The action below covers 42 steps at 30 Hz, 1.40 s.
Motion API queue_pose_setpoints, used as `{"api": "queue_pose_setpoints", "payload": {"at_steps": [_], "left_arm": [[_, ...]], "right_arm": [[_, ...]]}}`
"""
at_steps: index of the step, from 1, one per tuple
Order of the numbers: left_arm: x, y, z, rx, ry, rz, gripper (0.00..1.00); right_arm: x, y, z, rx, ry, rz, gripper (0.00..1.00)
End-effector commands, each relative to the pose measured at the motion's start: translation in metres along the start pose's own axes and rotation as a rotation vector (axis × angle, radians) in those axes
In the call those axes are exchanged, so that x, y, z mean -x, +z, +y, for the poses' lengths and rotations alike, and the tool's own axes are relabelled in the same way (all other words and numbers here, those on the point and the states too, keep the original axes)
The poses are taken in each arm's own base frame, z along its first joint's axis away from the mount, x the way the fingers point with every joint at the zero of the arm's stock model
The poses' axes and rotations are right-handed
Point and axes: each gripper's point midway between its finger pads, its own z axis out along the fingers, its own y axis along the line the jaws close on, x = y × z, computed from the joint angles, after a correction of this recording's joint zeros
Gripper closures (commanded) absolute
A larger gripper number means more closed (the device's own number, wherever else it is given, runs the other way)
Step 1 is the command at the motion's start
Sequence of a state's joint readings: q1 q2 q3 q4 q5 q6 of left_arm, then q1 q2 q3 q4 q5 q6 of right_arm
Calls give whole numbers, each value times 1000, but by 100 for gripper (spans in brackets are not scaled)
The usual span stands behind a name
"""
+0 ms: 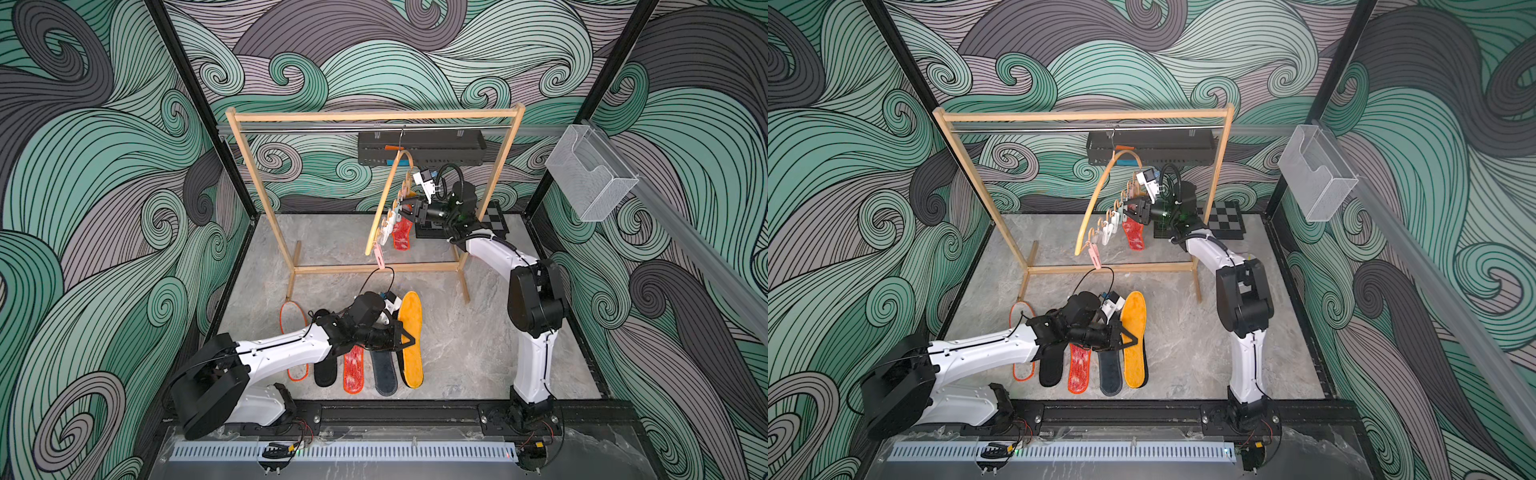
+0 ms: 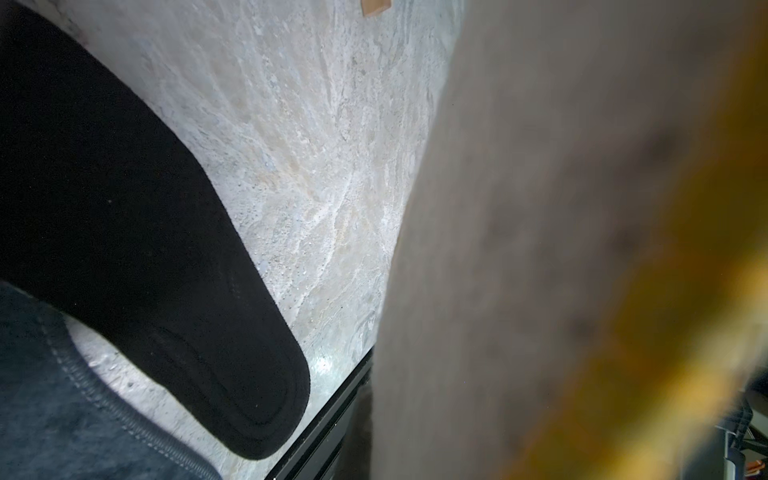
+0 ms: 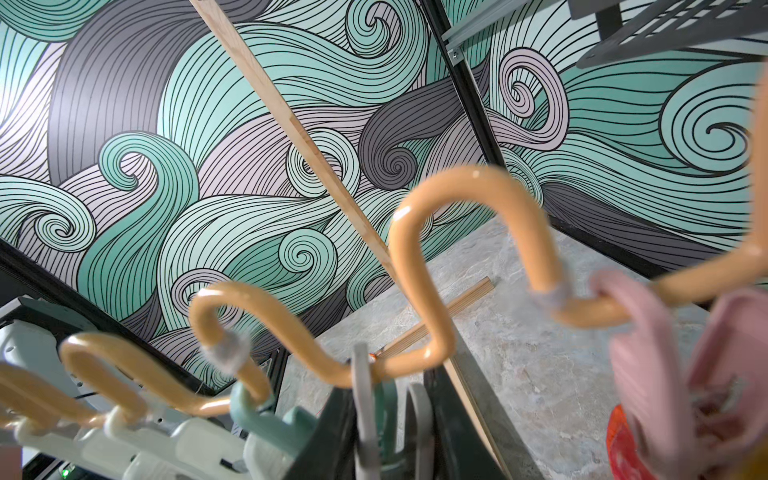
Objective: Take the shoe insoles off the hanger
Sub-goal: Place the insole at the center of the board.
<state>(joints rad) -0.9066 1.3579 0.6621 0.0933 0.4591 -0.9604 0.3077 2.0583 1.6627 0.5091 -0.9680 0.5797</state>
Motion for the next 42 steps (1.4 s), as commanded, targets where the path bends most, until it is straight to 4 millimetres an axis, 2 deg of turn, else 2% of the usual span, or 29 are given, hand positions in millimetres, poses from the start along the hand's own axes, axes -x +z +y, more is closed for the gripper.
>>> {"api": "queue_pose_setpoints", "payload": {"at_steps": [1,3,13,23,26,30,34,42], "left_arm": [[17,12,-22,-17,12,-55,100],[15,27,-20,-1,12,-26,100],[21,75,-9,25,-26,26,100],[14,105,13,68,-68,90,96],[14,112,17,87,-63,117,92],[12,114,22,122,-50,142,80],[9,105,36,198,-39,141,70],[7,88,50,276,-9,142,60]], "right_arm": [[8,-8,9,-4,-19,-10,100],[8,-9,8,-5,-16,-10,100],[3,-11,4,-11,-7,-6,100],[-2,-11,-2,-11,3,0,100],[-4,-11,-4,-11,10,3,99],[-4,-11,-5,-12,11,4,99],[-5,-11,-6,-11,15,6,99],[-6,-10,-6,-11,17,7,99]]}}
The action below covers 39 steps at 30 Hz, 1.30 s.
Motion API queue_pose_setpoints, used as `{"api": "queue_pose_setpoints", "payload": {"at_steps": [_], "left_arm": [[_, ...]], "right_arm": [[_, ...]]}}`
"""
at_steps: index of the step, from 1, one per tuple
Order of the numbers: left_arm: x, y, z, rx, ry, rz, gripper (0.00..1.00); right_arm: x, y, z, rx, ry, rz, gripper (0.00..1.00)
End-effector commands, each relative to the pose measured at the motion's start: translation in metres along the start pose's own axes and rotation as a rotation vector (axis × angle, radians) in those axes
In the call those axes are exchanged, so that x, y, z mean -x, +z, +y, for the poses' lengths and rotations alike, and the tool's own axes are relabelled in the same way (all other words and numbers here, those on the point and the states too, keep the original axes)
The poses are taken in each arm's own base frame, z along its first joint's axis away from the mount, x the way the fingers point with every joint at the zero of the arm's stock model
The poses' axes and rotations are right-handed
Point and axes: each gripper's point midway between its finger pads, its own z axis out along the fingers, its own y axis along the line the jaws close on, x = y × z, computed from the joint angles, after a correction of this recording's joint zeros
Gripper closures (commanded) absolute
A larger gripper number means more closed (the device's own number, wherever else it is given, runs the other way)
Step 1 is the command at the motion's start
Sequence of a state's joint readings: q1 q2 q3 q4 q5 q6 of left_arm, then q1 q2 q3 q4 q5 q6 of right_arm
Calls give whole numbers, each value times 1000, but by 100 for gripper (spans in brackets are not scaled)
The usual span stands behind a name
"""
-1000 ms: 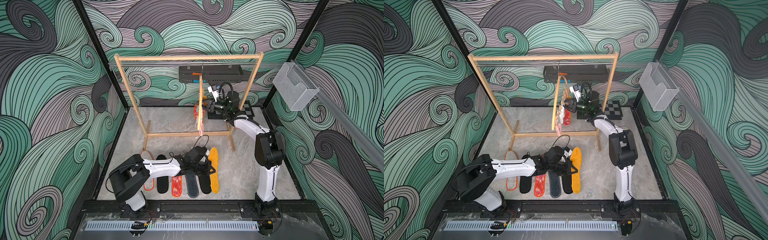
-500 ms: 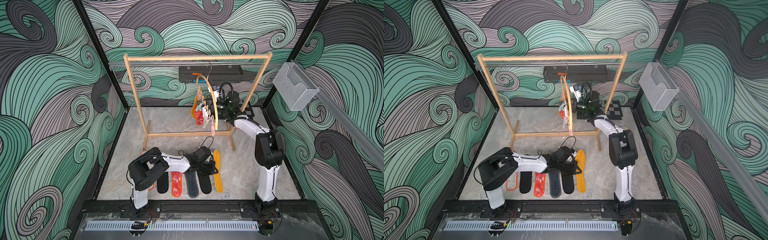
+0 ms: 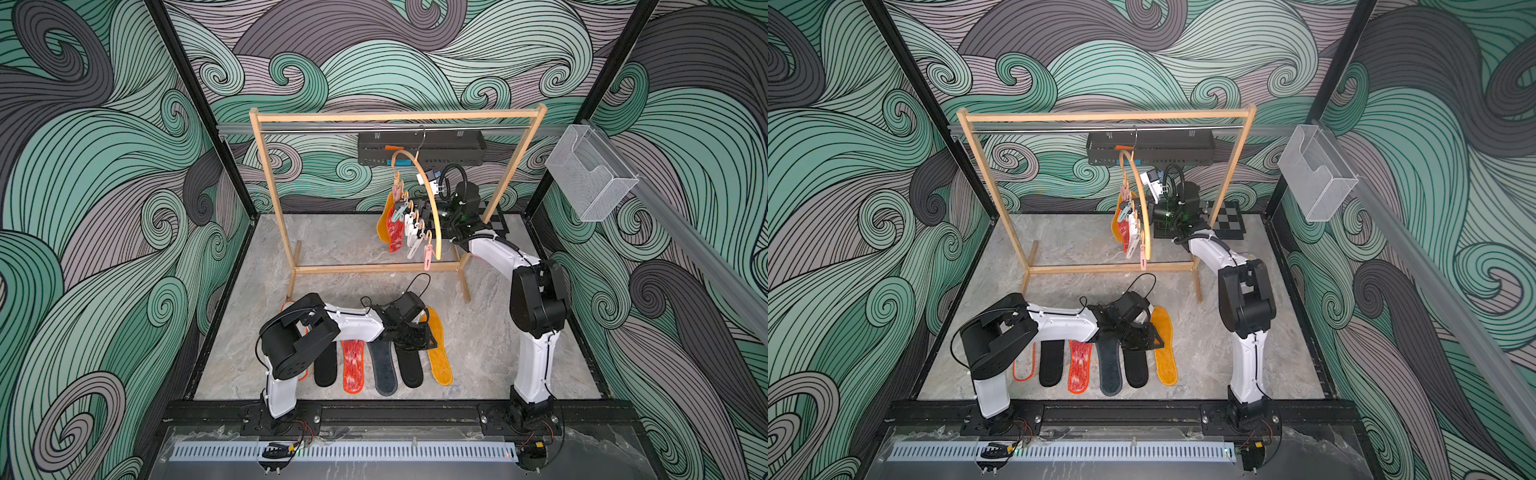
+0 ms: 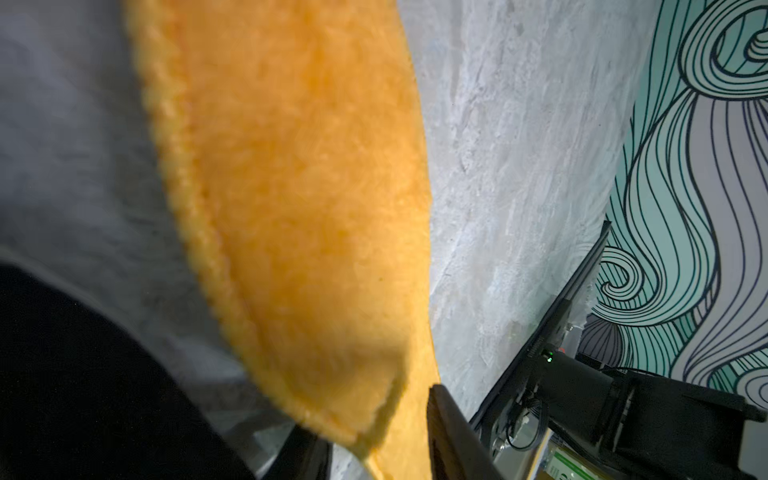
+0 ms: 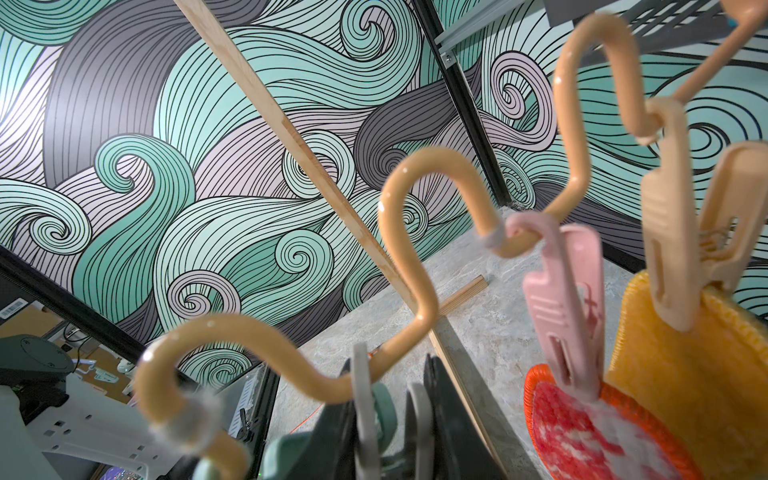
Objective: Take the shoe insoles off the hanger
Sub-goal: Place the insole at the center of the board.
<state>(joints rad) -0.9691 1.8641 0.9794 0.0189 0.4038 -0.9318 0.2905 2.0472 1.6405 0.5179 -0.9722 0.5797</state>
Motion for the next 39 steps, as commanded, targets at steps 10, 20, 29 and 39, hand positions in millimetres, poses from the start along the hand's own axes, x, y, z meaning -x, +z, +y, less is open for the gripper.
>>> {"api": "queue_pose_setpoints", "payload": {"at_steps": [10,20,29,39], "left_arm": [[-5,-43,10,128,91,-13,59],[-17,-119,-1,188,241,-65,61],[-11,-249,44,540,364,-315,60],[-21,-321,78,639,480,-626,57]], "right_arm": [[-6,-2,-3,-1,18,13,98],[-6,-2,-4,-3,16,12,97],[-6,-2,-4,-6,19,11,95],[-11,-1,-8,-5,27,19,94]]}}
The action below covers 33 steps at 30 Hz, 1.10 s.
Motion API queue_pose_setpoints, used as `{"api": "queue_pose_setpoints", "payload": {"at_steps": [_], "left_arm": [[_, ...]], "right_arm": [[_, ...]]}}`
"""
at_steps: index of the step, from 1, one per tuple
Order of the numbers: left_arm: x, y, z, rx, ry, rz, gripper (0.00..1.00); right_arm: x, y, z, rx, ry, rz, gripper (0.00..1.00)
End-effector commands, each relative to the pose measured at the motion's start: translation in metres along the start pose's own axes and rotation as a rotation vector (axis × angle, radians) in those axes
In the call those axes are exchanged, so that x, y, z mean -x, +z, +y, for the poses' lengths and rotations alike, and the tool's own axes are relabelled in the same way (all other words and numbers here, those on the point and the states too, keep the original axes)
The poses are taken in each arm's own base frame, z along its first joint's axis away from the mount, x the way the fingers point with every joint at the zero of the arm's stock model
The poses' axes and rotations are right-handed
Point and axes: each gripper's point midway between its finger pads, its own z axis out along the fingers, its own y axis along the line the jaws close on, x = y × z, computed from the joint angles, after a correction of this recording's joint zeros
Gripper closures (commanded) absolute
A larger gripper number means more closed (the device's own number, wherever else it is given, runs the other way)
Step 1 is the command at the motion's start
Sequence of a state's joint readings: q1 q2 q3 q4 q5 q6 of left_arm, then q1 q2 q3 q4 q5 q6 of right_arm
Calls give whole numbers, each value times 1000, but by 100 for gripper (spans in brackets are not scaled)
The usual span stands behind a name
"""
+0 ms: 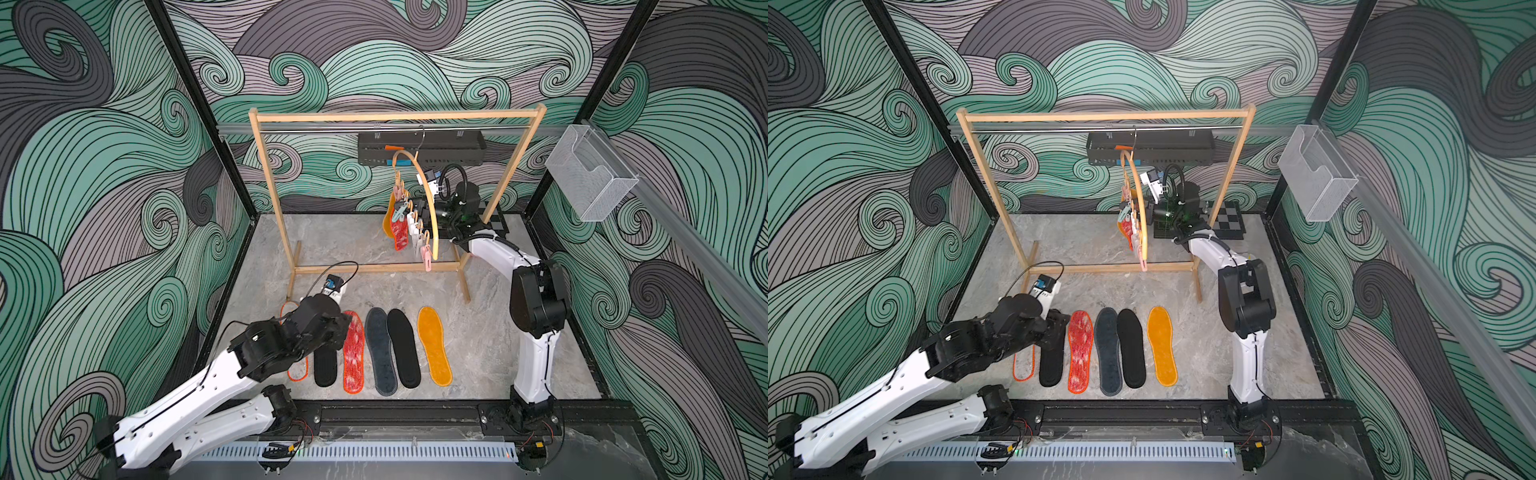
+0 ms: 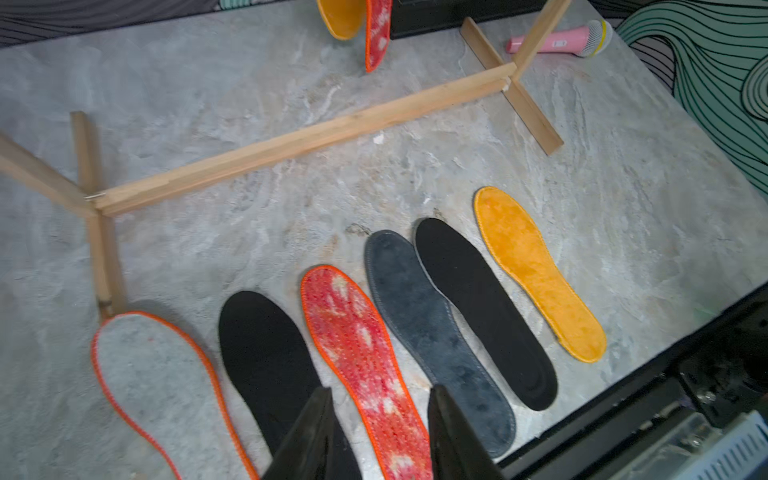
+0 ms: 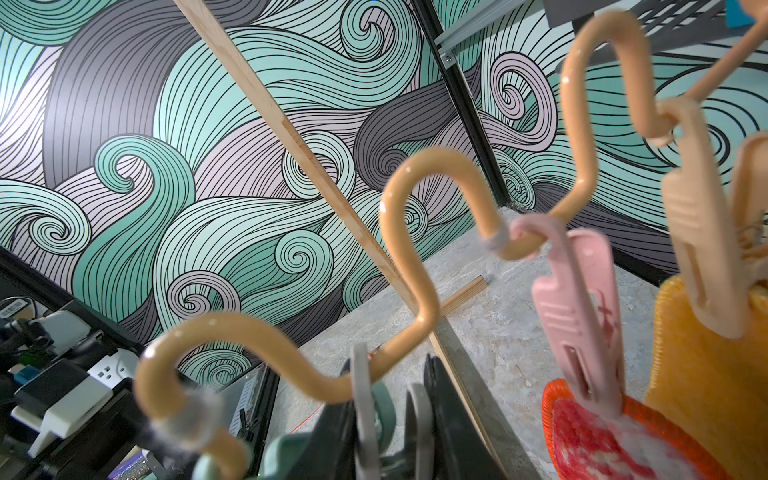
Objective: Take the shoe insoles off the hanger
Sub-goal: Place the insole at the center of the board.
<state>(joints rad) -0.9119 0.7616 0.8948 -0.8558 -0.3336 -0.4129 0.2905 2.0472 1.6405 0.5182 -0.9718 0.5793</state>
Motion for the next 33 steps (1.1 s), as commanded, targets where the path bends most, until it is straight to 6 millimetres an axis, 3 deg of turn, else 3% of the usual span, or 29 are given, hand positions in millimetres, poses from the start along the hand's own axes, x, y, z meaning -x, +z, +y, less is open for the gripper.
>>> {"api": "queue_pose_setpoints", "payload": {"at_steps": [1,7,13,17,27,33], "left_arm": [[-7,-4,23,100,57,-20,57],[-8,-5,24,102,53,-13,57],[-9,-4,25,109,55,-4,57],[-8,-6,26,116,47,-12,57],[-9,-6,24,99,45,-10,57],[-11,-4,22,92,50,2,57]], "right_arm": [[-10,-1,-7,-5,26,18,94],[-7,-2,-1,-4,16,13,86],[-8,-7,1,-30,2,7,59],[-18,-16,4,-73,-24,3,51],[-51,-32,10,-110,13,25,51],[-61,-35,16,-93,26,42,55]]}}
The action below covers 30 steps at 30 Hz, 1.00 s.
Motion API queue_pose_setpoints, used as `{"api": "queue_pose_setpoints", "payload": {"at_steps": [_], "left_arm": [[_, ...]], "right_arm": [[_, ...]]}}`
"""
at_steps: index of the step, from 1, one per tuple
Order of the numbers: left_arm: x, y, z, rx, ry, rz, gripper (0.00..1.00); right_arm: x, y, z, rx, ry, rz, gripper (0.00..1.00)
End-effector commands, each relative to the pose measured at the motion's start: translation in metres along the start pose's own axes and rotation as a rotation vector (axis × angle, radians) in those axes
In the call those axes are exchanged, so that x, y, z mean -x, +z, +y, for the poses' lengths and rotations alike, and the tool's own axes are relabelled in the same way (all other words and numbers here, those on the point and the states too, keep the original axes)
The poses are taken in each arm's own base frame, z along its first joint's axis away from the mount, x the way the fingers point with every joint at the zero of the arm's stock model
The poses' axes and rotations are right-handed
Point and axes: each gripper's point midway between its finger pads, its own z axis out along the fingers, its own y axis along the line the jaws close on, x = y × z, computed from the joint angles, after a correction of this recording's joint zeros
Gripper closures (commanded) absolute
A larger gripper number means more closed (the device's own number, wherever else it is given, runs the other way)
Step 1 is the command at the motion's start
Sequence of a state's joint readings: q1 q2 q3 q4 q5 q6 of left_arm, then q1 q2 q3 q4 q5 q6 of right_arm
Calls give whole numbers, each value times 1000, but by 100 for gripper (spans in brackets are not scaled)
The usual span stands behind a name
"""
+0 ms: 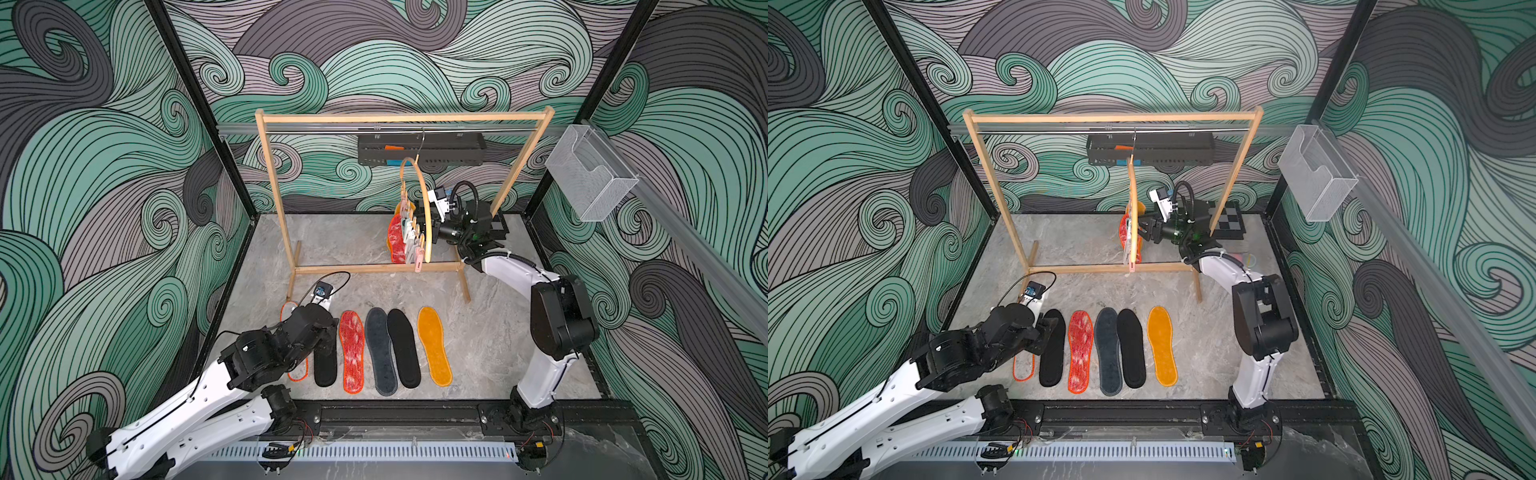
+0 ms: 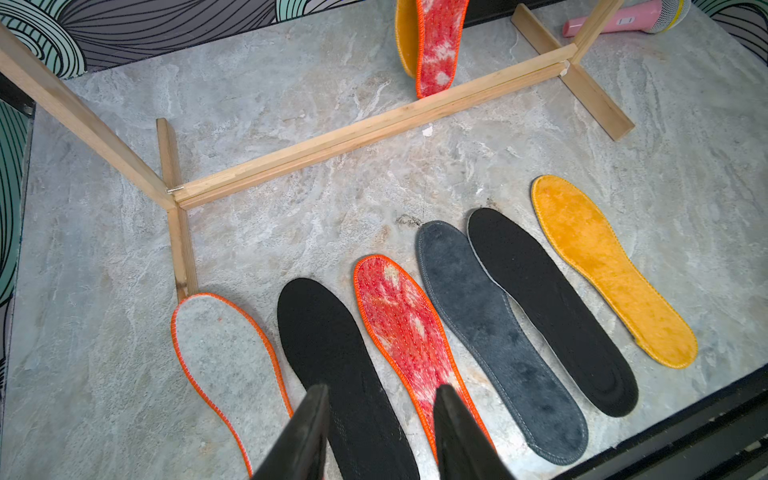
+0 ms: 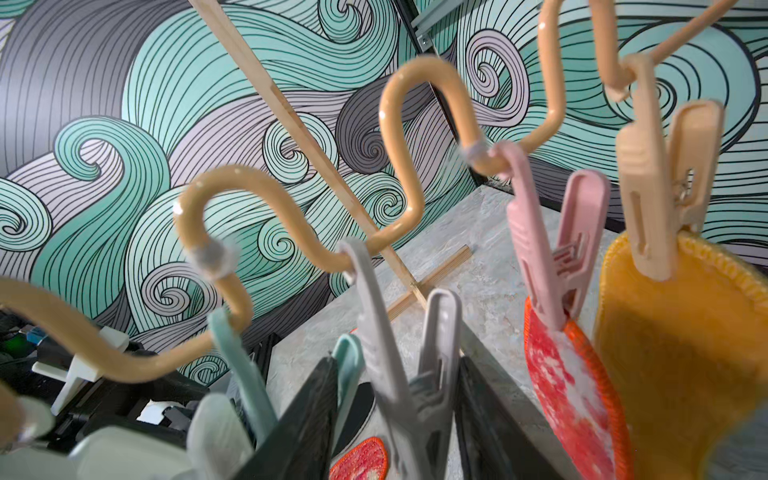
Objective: Take the shoe insoles off the hanger
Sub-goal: Place the insole at the center of the board, then remove the insole from the hanger.
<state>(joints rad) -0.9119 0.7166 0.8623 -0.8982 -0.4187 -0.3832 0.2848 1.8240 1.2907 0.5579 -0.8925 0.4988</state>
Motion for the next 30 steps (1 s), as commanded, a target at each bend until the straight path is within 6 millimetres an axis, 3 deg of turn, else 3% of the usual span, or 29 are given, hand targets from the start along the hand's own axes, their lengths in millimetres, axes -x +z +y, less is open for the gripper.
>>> {"api": "queue_pose_setpoints", "payload": {"at_steps": [1,20,30], "left_arm": [[-1,0,1,3,9,12,57],[-3,3,-2,2,21,30,57],[-4,3,-2,3,21,32,57]], "right_arm": [[-19,0,-1,11,29,48,56],[52,6,3,-61,12,-37,53],[63,1,0,-92,5,-57,55]]}}
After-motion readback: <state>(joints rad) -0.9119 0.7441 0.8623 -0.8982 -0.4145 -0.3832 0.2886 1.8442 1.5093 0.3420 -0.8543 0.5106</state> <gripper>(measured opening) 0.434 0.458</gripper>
